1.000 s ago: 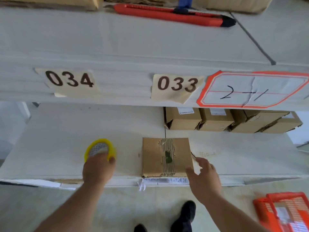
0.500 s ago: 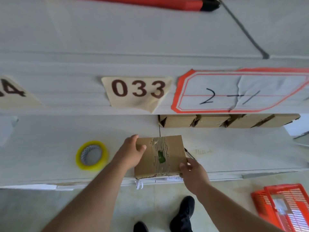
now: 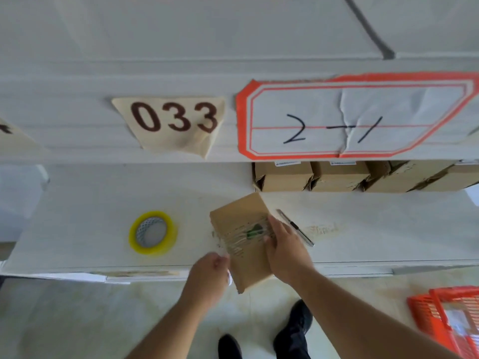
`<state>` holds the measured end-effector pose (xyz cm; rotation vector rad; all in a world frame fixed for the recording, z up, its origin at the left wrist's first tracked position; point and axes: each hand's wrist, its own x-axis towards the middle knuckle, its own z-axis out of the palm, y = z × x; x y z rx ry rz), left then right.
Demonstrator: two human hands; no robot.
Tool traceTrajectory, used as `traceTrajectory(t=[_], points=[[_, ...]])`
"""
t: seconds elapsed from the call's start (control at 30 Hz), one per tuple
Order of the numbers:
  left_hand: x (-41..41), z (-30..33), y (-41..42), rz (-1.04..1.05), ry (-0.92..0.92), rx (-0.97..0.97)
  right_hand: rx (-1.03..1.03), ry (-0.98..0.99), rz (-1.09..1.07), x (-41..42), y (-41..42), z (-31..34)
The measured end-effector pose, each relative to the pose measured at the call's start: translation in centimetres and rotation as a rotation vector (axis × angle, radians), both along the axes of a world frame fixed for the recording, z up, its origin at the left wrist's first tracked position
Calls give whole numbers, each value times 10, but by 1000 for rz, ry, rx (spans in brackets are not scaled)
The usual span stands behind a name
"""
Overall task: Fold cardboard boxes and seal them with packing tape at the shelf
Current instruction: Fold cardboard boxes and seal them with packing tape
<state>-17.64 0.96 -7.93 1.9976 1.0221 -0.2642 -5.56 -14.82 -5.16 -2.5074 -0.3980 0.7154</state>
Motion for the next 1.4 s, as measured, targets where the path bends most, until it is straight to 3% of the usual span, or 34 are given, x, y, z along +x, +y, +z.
traceTrajectory(t=[0.07,0.1,0.17,0.23,0.33,0.63,0.8,0.97,1.07,1.2,1.3,1.4], points=[[14,2,18,210,-113,75,-117,-103,67,-2,0,-3],[26,1,26,307,-134,13,-148,-167,107,-8,3,-3],[48,-1,30,411,-73,-287,-91,-279,254,-30,14,-4],[62,-9,27,388,-1,-502,-60,-360,487,-56,23,-18],[63,-12,21,321,6,-533,-181,-361,659,-72,26,-42],[59,-18,18,358,-32,-531,-271,-319,384,-33,25,-36],[58,-17,14,282,1,-344,-337,-252,231,-22,33,-27],[50,-1,2,267,64,-322,-287,-160,107,-1,35,-21],[25,3,-18,214,-49,-505,-179,-2,-49,22,18,-12],[17,-8,-37,430,-203,-754,-109,167,-40,36,6,-3],[25,1,-40,612,-308,-920,-54,37,36,30,9,25],[33,-2,-37,763,-416,-1152,-81,-374,292,2,20,47]])
